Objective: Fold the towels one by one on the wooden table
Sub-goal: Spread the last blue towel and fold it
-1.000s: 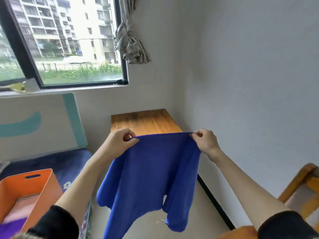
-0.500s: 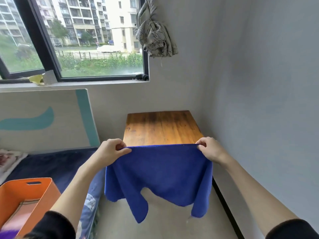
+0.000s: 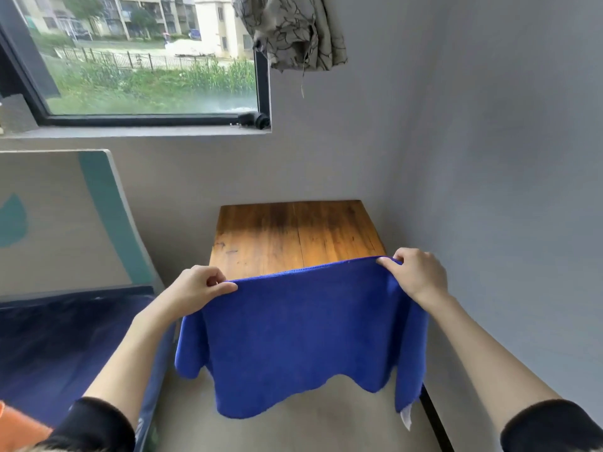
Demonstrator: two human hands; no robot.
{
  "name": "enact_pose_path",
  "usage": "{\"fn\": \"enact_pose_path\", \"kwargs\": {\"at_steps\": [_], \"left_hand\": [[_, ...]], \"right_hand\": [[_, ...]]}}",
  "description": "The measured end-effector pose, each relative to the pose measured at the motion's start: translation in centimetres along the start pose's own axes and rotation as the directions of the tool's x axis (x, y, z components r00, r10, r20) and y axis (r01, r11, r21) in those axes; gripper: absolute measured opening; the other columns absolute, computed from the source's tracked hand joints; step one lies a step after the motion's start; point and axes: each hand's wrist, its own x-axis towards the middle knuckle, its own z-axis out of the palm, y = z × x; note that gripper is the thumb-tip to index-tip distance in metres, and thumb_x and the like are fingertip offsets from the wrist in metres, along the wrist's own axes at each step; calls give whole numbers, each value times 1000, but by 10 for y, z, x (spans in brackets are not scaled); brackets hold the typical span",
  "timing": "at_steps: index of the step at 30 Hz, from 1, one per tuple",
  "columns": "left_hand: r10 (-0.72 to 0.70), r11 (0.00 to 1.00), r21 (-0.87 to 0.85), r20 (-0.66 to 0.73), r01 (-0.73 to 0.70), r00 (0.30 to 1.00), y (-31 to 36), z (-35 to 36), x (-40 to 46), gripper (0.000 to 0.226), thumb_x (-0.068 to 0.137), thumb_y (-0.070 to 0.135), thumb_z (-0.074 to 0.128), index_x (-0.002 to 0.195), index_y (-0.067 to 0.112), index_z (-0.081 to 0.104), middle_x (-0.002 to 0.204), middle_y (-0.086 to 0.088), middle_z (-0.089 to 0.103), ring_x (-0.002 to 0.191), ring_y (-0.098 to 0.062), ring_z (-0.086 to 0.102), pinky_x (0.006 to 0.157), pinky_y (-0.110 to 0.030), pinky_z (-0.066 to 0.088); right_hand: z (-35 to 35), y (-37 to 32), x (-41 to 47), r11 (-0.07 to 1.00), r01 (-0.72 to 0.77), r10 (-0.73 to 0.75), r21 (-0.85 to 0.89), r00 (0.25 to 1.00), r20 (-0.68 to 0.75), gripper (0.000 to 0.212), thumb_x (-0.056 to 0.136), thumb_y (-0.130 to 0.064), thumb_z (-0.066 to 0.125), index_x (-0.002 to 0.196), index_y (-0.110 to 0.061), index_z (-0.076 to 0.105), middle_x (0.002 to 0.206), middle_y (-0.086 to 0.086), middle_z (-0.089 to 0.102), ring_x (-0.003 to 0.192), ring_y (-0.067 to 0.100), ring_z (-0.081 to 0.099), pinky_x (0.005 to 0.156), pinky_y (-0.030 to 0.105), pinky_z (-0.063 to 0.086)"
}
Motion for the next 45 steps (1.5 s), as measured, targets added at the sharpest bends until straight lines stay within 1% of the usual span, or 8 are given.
{"fn": "enact_pose_path", "kwargs": {"at_steps": [8,14,20,26,29,34,39,45], "left_hand": [[-60,992,124,207,34,976,-22,27,126,6,90,25,57,85,23,59,84,5,58,76,-11,51,60,-19,38],[-128,979,181,180,95,975,-33,50,212,15,90,34,58,83,20,57,71,4,53,66,-11,48,53,-21,34],[-210,960,219,156,174,965,-44,80,309,8,91,22,58,92,16,53,90,0,53,81,-17,48,66,-26,34],[-269,927,297,94,230,959,-54,102,392,12,88,24,61,93,13,59,101,-7,57,98,-26,51,84,-38,42],[-263,929,276,22,247,965,-62,113,418,14,89,17,58,101,12,63,107,-12,51,109,-31,46,92,-43,40],[-229,963,139,-19,230,973,-81,134,426,30,88,4,51,116,10,57,125,-14,47,117,-32,41,99,-40,36],[-289,952,120,44,282,956,-124,164,386,39,92,7,49,131,7,46,142,-12,39,131,-29,35,106,-40,34],[-221,960,208,146,188,964,-171,192,357,58,97,25,46,148,13,21,158,-6,7,146,-27,3,117,-41,15]], "right_hand": [[80,21,107,995,-94,86,17,963,255,19,94,-16,42,85,-14,59,94,11,64,83,27,51,72,29,40],[130,40,184,994,-97,109,-52,943,313,23,95,-31,48,84,-14,60,72,-1,55,71,22,52,61,27,38],[190,50,275,976,2,78,-218,930,359,37,94,-46,46,75,-16,54,66,-2,52,58,15,45,48,24,29],[239,53,350,964,41,67,-263,919,389,28,98,-37,43,88,-14,57,94,8,67,85,29,58,87,37,38],[256,54,374,976,-15,102,-217,913,394,23,98,-25,41,100,-15,61,107,8,65,97,30,57,90,38,35],[278,47,375,994,-23,67,-107,902,426,29,96,-21,45,121,-11,57,122,12,59,111,31,53,91,36,42],[321,19,322,998,35,4,-61,836,549,38,97,-23,43,133,-12,48,139,6,48,127,25,41,102,37,34],[387,-34,245,970,209,-60,-126,703,709,59,96,-42,42,148,-26,18,158,0,4,145,19,0,116,47,9]]}}
